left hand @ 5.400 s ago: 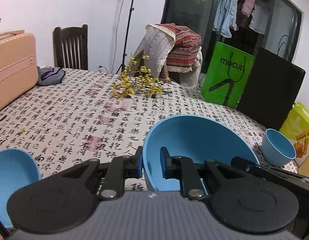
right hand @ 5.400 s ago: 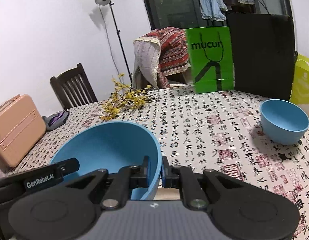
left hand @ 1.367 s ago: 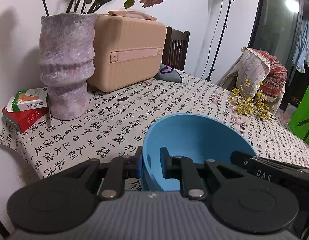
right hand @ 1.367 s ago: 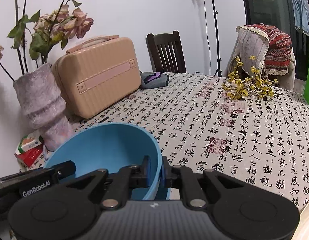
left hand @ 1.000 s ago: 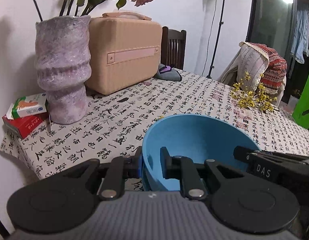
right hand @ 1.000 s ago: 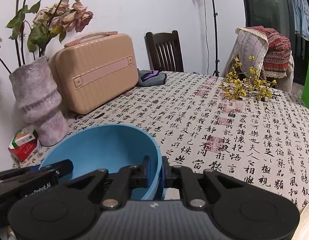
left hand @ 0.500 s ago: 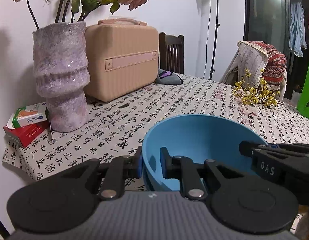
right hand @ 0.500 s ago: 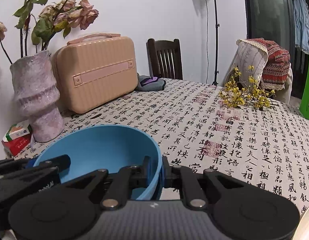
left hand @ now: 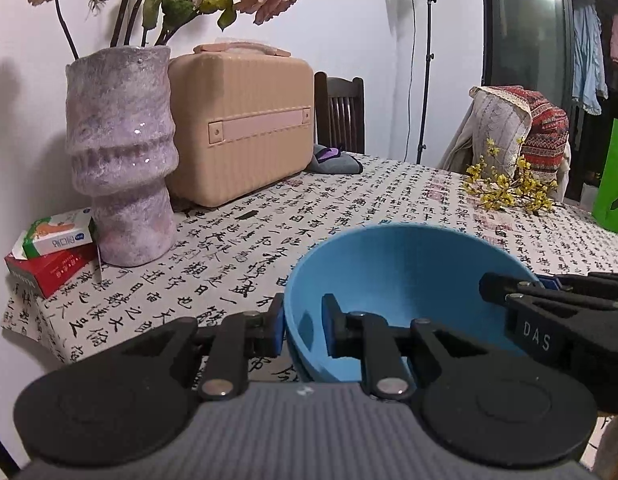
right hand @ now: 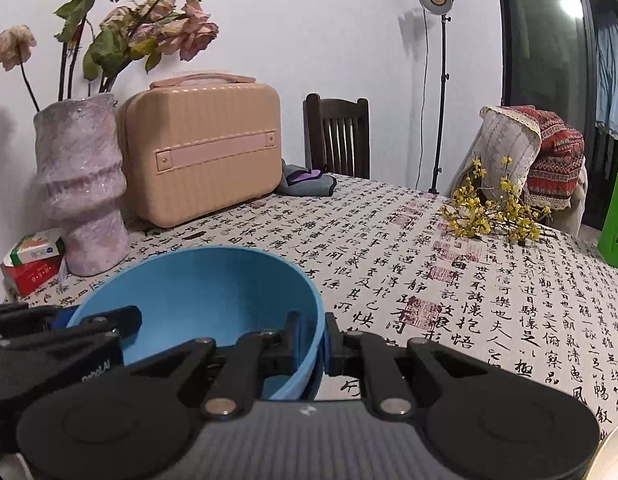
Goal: Organize plates and bowls
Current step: 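Open both grippers to release the bowl stacked in the other bowl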
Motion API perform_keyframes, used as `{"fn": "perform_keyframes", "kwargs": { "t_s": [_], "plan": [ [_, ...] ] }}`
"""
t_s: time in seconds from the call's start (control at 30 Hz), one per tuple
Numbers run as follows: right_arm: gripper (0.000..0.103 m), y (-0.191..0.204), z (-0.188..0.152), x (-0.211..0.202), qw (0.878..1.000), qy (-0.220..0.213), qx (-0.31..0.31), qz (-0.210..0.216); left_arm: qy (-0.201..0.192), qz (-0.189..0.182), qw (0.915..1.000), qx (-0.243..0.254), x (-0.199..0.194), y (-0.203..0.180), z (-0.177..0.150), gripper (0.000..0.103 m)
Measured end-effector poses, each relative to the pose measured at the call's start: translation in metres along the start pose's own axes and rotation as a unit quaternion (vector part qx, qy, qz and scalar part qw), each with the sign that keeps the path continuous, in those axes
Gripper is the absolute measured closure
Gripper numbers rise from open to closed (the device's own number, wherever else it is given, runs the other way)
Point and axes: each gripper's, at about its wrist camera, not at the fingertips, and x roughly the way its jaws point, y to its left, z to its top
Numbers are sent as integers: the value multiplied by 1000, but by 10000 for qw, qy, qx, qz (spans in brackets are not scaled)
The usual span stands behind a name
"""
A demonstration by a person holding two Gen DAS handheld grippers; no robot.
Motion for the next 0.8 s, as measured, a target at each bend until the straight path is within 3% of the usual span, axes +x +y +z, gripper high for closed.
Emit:
{"fn": "perform_keyframes", "kwargs": {
  "t_s": [0.2,0.27,0.33,0.43,0.5,0.57,0.63,0.73,0.8],
  "plan": [
    [88,-5,-1,0,9999,-2,115,120,-119,-164,9997,-128,-5,4,1,72],
    [80,-8,-2,-2,9995,-10,210,214,-171,-222,9994,-217,-9,7,3,56],
    [64,-11,-2,-6,9991,-45,325,284,-243,-280,9987,-336,-16,11,4,48],
    [51,-20,-4,-17,9978,-195,506,390,-368,-391,9973,-505,-25,20,6,27],
    [41,-27,-6,-27,9965,-311,644,443,-516,-444,9961,-565,-33,26,6,19],
    [30,-34,-11,-39,9954,-465,709,442,-642,-534,9945,-634,-42,33,3,2],
    [12,-39,-19,-51,9947,-588,708,455,-837,-627,9923,-659,-53,39,-1,0],
    [0,-44,-32,-72,9943,-795,527,475,-1042,-663,9899,-695,-71,48,-12,0],
    [0,-49,-43,-87,9941,-915,388,440,-1101,-775,9880,-763,-81,55,-22,0]
  ]
}}
